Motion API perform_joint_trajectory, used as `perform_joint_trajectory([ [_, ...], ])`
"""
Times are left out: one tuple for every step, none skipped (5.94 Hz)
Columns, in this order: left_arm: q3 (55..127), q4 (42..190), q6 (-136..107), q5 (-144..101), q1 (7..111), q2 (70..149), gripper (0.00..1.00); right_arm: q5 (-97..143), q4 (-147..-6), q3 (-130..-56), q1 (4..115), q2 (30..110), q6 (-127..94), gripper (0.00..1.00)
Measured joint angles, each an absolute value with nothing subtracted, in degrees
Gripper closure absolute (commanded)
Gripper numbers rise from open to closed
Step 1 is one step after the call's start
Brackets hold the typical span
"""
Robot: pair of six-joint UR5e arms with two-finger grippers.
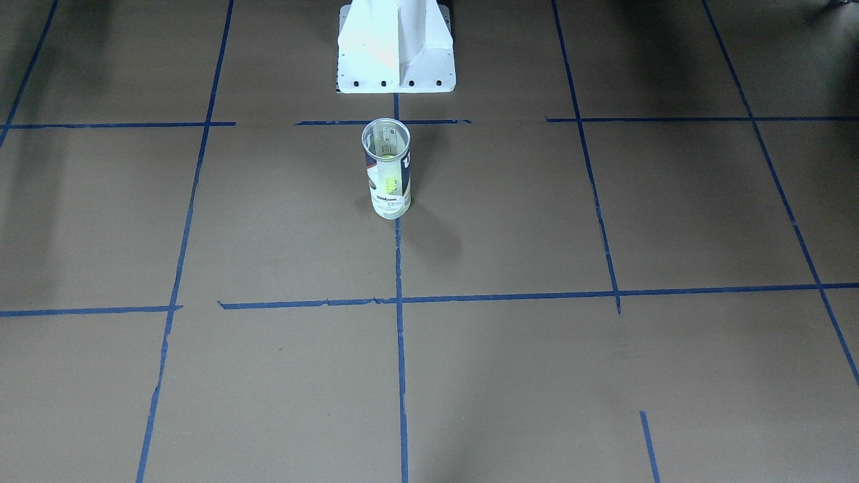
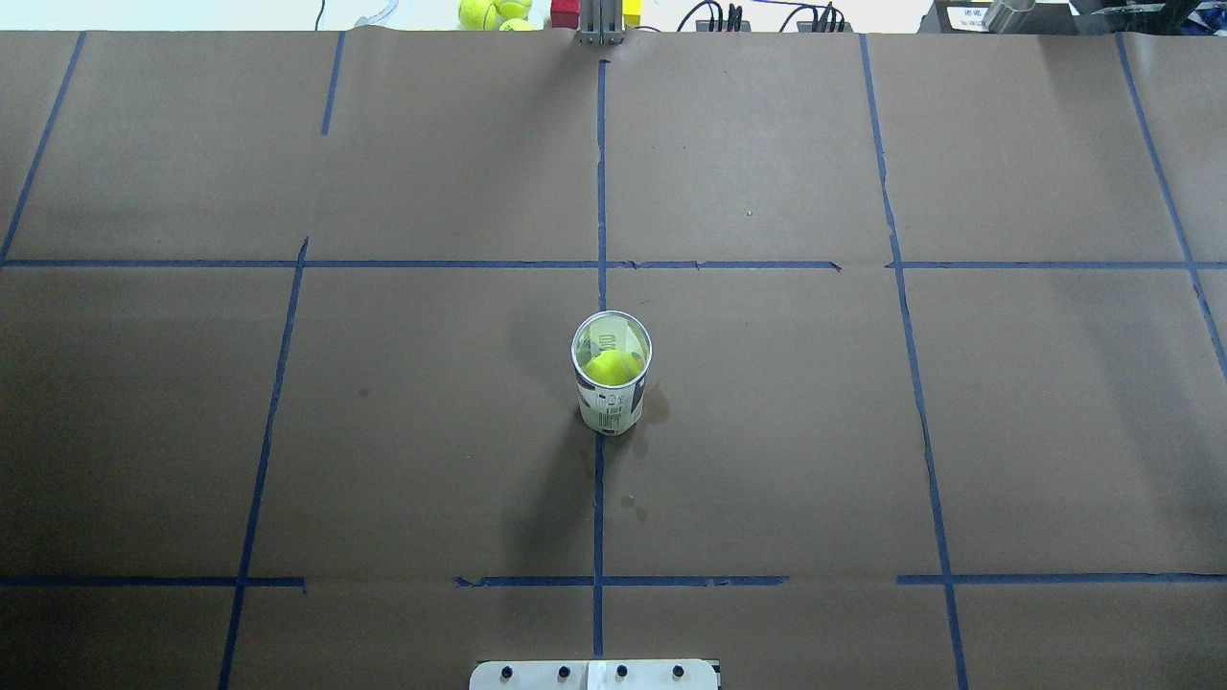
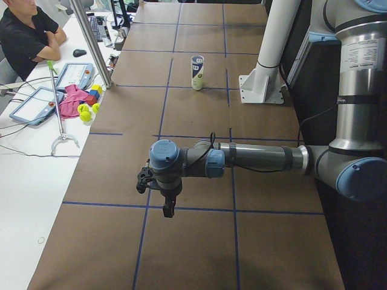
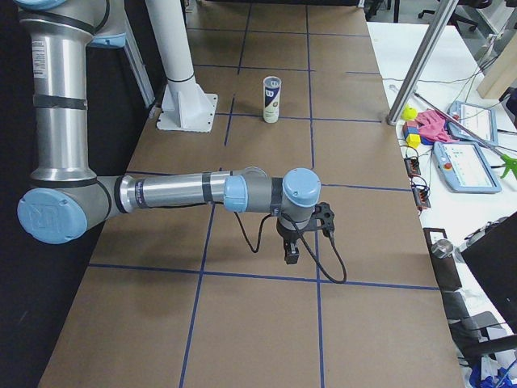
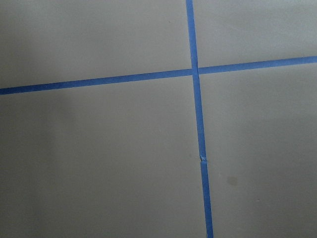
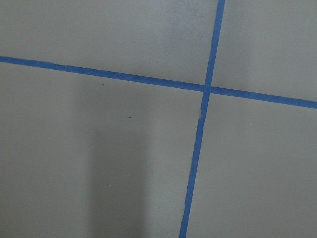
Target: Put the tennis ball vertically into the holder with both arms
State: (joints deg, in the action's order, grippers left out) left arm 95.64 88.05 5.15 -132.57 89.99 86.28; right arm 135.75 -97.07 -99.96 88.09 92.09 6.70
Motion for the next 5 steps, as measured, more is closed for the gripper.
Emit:
perform_joint_trajectory([
  [95.58, 88.03, 5.06, -132.66, 89.97, 86.25, 0.00, 134.17, -97.19, -100.11, 88.11, 92.05, 7.21, 0.00],
  [95.55, 88.08, 5.02, -132.73, 89.96, 86.25, 0.00, 133.11, -97.26, -99.89, 88.09, 92.31, 8.75, 0.00],
  [95.60, 88.16, 5.01, -132.81, 89.93, 86.35, 0.00, 132.95, -97.29, -99.74, 88.24, 93.03, 10.41, 0.00],
  [95.60, 88.21, 5.04, -132.84, 89.92, 86.50, 0.00, 133.08, -97.29, -99.68, 88.56, 93.69, 11.25, 0.00],
  [95.73, 88.23, 5.07, -132.82, 89.92, 86.60, 0.00, 133.19, -97.30, -99.62, 88.76, 94.02, 11.51, 0.00],
])
